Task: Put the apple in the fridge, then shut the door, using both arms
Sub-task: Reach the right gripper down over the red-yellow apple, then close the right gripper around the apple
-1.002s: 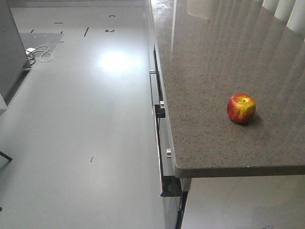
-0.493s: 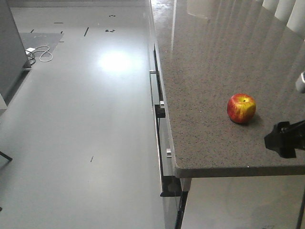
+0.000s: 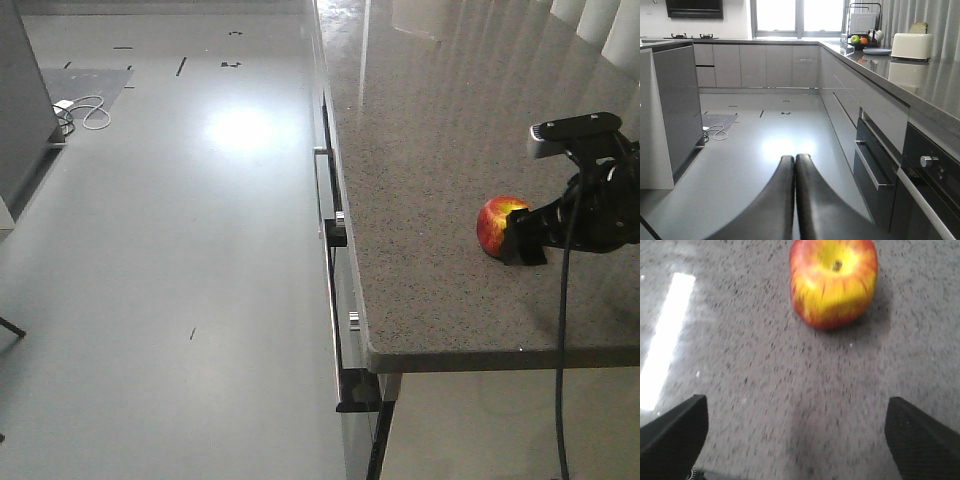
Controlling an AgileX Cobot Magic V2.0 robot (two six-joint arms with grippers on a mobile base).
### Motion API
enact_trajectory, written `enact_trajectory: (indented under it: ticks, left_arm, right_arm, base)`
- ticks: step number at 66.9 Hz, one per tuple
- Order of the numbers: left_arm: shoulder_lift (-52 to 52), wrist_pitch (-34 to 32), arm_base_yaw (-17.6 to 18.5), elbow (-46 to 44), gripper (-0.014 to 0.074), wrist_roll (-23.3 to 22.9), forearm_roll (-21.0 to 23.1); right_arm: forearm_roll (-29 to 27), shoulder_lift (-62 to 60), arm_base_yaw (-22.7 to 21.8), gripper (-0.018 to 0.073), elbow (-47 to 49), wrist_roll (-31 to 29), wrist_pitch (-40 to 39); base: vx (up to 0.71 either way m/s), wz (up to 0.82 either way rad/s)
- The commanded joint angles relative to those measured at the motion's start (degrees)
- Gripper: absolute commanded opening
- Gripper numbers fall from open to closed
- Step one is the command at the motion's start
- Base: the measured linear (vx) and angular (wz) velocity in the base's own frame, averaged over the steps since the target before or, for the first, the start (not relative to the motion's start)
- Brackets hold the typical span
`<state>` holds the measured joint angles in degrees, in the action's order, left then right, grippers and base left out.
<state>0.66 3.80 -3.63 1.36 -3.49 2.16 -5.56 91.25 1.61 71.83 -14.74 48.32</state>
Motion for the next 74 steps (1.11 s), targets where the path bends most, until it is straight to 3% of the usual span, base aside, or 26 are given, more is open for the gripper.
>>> enact_trajectory:
  ticks: [1,29,46,54,74]
  left_arm:
    - [0.74,-4.11,-0.23,-1.07,-0.0006,-0.19,0.22]
    - [0.74,-4.11,-0.23,-1.07,-0.0006,-0.19,0.22]
    - [0.74,-4.11,-0.23,-1.07,-0.0006,-0.19,0.22]
    - [0.74,-4.11,-0.23,-1.07,-0.0006,-0.19,0.22]
    - [0.74,-4.11,-0.23,-1.07,-0.0006,-0.19,0.22]
  right_arm:
    - [-0.31,2.38,-0.4,0.0677,5.65,-0.65,-2.73]
    - [2.7,18.9,-0.4,0.0664,22.76,-0.43,-0.91]
    - [2.7,24.33,-0.4,0.0631,27.61,-0.43,2.13]
    - [2.7,24.61,-0.4,0.0568,27.71,-0.36,2.64]
    - [2.75,23.23,-0.4,0.0295,27.71,0.0,2.64]
  base:
    - [0.0,0.0]
    - [0.0,0.0]
    - [0.0,0.0]
    - [0.0,0.0]
    - [0.0,0.0]
